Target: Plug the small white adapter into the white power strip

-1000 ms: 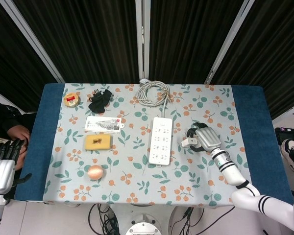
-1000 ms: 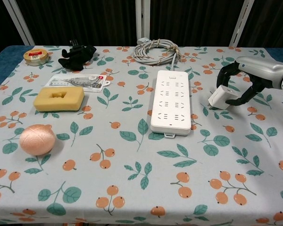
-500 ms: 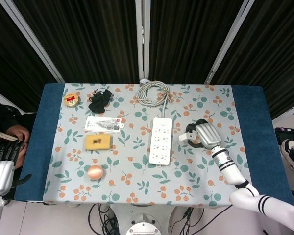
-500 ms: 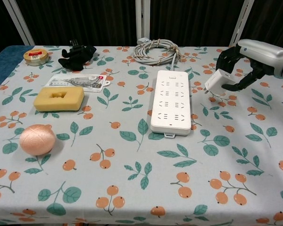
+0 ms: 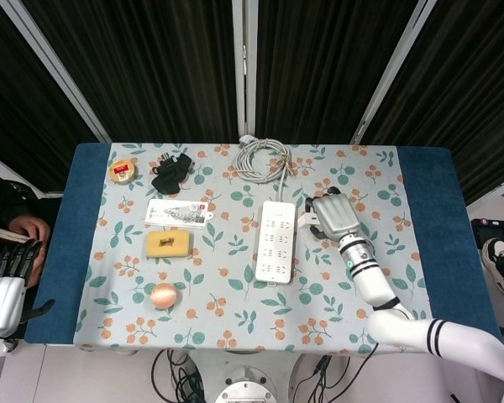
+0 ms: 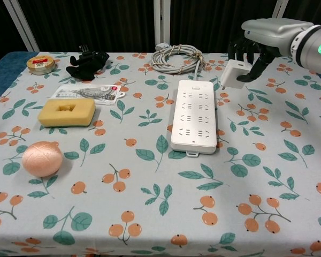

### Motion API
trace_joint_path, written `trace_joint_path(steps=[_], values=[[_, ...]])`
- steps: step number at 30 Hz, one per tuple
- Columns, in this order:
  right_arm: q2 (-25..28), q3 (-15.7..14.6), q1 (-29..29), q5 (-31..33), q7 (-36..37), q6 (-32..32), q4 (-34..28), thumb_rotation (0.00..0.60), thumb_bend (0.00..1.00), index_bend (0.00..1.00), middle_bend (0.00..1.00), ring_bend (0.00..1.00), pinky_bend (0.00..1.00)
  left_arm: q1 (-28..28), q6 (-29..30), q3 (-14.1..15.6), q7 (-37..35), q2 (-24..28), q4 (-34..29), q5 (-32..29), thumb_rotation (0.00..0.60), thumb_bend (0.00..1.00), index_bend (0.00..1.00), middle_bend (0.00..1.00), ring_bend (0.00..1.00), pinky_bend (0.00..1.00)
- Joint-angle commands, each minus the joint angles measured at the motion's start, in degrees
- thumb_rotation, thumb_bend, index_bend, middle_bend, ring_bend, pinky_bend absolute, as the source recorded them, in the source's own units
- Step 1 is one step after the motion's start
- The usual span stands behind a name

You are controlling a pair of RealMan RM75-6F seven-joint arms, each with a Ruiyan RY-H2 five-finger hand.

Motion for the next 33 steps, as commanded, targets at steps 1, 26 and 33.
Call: trace_joint_path(steps=[1,26,33], values=[[-2.99,1.43,7.29,11.63,-8.71,0.19,-0.50,0.600,0.52,0.80,0.67,0.45,0.21,0.23,0.17,0.09,-0.34,-0.18,0.37,-0.09,0.600,0.00,0.05,0.04,0.00,0.00],[-11.04,0.47,18.70,27.45,-18.15,4.36,7.93,0.600,0.52,0.81,0.68,0.46,0.17,0.99,0.71,0.08,-3.12,-1.23,3.38,-0.16,0.600,0.00,0.05,0.04,0.00,0.00],[-12.01,-0.10,19.18,27.89,-17.81,4.28,9.28,0.600,0.52,0.81,0.68,0.46,0.14,1.02,0.49,0.01,-3.34,-1.53,3.85,-0.47,0.600,0.00,0.05,0.04,0.00,0.00]])
